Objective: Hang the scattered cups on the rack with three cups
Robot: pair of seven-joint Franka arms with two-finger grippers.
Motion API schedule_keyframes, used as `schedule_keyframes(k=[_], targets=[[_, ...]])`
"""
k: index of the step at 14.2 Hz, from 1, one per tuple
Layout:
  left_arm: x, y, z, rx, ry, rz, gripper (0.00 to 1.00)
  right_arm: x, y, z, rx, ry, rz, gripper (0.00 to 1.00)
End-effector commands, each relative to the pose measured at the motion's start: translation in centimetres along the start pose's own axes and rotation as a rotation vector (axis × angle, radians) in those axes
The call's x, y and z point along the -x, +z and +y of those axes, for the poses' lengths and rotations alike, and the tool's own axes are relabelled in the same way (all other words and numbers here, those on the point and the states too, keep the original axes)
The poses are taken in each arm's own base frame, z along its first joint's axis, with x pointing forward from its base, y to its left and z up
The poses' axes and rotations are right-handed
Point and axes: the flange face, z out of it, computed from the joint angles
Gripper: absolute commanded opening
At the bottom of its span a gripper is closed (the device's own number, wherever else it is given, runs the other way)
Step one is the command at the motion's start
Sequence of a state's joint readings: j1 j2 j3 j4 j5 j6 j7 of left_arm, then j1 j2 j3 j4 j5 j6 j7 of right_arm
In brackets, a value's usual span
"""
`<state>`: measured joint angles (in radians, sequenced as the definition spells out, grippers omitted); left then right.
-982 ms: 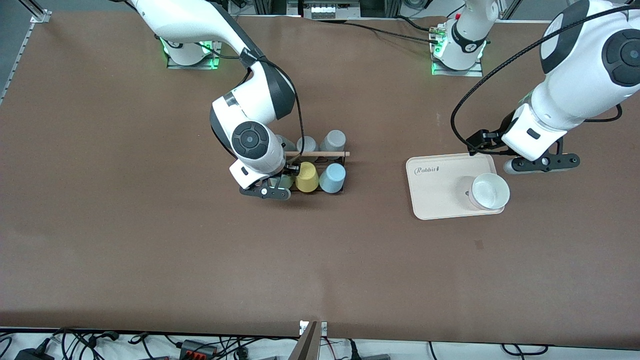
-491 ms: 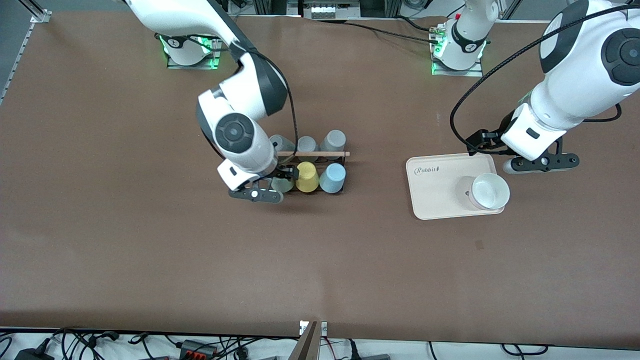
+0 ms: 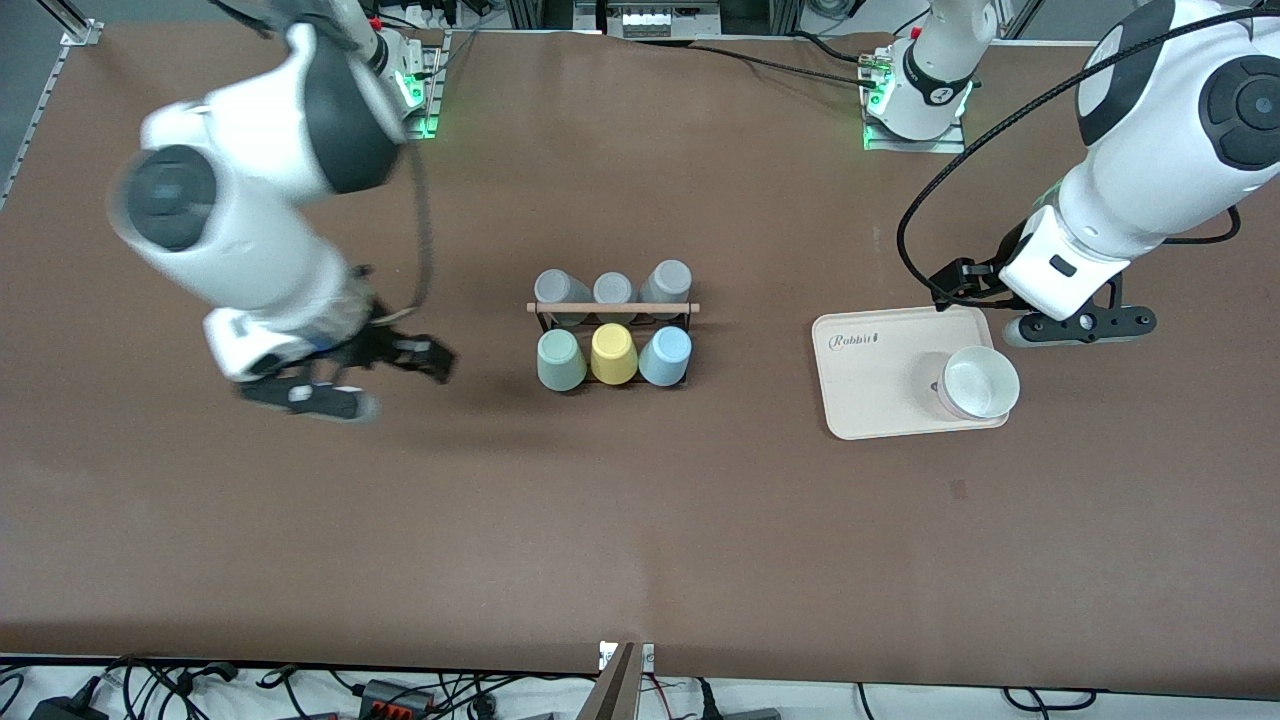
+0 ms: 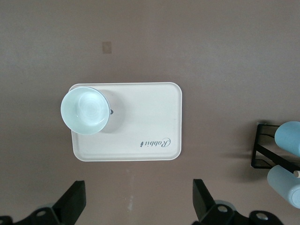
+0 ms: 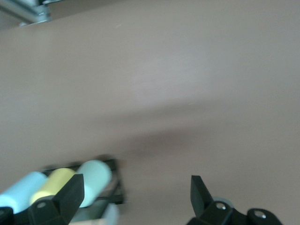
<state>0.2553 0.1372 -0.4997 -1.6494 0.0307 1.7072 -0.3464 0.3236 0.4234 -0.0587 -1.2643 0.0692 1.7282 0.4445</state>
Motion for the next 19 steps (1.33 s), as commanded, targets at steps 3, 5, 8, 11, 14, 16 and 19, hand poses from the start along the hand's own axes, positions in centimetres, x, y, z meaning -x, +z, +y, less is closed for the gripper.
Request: schedule_keyframes(k=[3,5,8,11,14,16,19], targets=[[0.4,-0.6,0.1,0.018,0.013,0.006,1.00,-0.9,-3.5,10.9,0.080,-0.056,-0.012,1.00],[0.4,-0.6,0.1,0.018,0.013,0.006,1.00,0.2,-4.7,13.7,0.077,-0.063,-0.016,1.00],[0.4,-0.7,0.1,0.018,0.013,0.008,1.00,3.0,-5.7,16.8,0.071,-0.066,-0.021,1.00],[0.4,-0.7,0.2,0.018,0.015,0.008,1.00,6.5,-6.0,18.4,0.084,-0.070,0.026,1.00],[0.4,-0.6,0.4,0.018,0.018,0.008,1.00,8.6,-5.9,19.0,0.088,-0.061,0.020,1.00],[0.4,-0.6,0.4,0.018,0.018,0.008,1.00,7.7,-6.3,18.9,0.088,-0.075,0.020,1.00],[0.5,-0.6,0.5,0.018,0.018,0.008,1.00,6.1,-7.8,18.2,0.087,-0.069,0.053,1.00]])
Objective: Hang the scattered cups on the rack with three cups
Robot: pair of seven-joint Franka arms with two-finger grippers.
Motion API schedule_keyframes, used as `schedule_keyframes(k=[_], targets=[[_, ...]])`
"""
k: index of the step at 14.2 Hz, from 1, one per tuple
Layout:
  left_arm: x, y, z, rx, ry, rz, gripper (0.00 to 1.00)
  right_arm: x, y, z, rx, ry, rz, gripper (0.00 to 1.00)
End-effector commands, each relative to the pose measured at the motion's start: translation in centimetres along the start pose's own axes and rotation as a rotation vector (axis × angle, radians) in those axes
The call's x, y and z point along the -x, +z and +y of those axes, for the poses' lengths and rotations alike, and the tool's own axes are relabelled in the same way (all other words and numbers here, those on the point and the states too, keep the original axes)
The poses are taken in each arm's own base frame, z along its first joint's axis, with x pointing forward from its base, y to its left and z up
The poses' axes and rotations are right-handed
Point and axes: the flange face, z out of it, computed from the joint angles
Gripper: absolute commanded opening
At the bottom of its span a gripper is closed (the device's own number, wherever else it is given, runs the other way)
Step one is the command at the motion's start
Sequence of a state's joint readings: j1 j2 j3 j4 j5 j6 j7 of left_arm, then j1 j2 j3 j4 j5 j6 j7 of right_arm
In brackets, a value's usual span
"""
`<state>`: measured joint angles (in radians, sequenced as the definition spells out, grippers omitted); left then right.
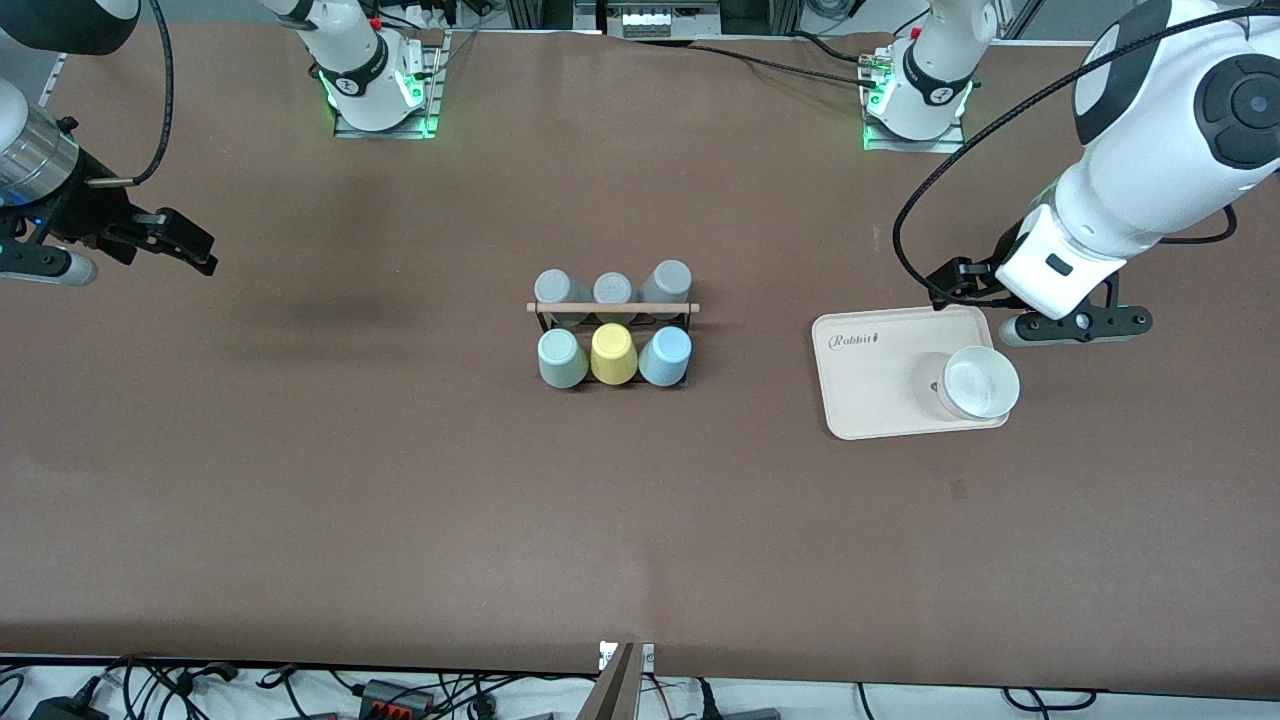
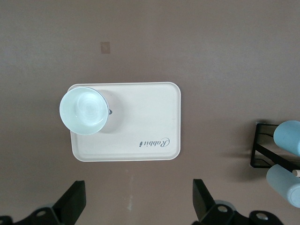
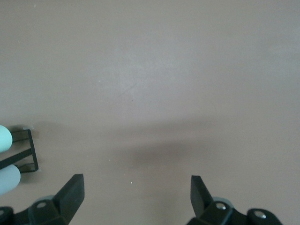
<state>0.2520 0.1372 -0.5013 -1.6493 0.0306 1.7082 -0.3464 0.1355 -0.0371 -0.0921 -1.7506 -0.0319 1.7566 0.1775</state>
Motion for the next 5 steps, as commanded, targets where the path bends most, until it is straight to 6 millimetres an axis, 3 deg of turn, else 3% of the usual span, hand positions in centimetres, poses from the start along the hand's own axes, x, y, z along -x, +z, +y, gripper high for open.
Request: schedule_keyframes(k=[1,5], targets=[[0.40,-0.78,0.29,0.019,0.015,0.010,1.00,-0.93,-1.26,-0.57,0.010,-0.016,0.025,1.00],[0.27,-1.13,0.61,0.023,0.020,0.012,1.00,-0.74,-1.58,-0.51,0.013,-0.027,0.013,1.00]])
